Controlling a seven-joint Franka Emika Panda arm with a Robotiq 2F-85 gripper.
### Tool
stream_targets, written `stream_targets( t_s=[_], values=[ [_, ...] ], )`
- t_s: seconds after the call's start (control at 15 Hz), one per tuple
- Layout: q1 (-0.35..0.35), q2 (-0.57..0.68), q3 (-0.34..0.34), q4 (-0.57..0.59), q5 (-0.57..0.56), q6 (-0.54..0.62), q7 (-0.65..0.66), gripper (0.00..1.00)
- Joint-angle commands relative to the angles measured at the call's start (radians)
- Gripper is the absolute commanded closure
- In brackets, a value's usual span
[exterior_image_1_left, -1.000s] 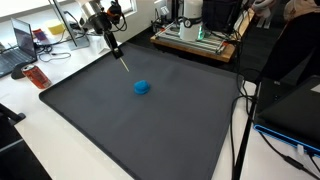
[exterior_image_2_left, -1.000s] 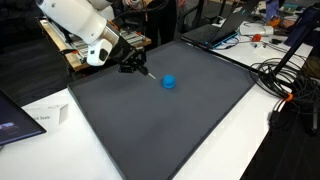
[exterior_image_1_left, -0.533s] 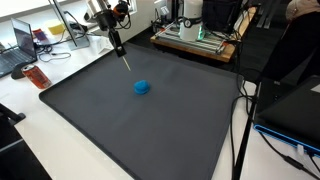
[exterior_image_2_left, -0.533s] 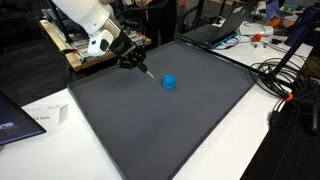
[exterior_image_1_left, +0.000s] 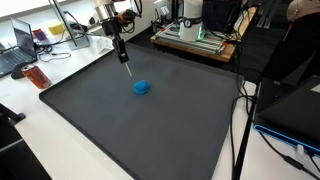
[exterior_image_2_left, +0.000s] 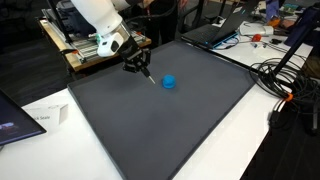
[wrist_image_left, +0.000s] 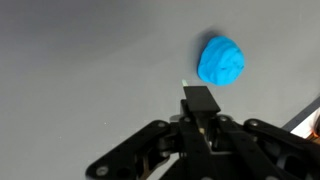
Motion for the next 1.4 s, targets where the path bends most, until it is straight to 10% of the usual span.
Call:
stream_targets(
  t_s=[0.0, 0.87, 1.33],
  values=[
    [0.028, -0.038, 0.023, -0.082, 0.046, 0.129, -0.014, 0.97],
    [0.139, -0.284, 0.088, -0.334, 0.026, 0.399, 0.125, 0.97],
    [0.213, -0.365, 0.124, -0.457, -0.302, 0.556, 0.480, 0.97]
  ],
)
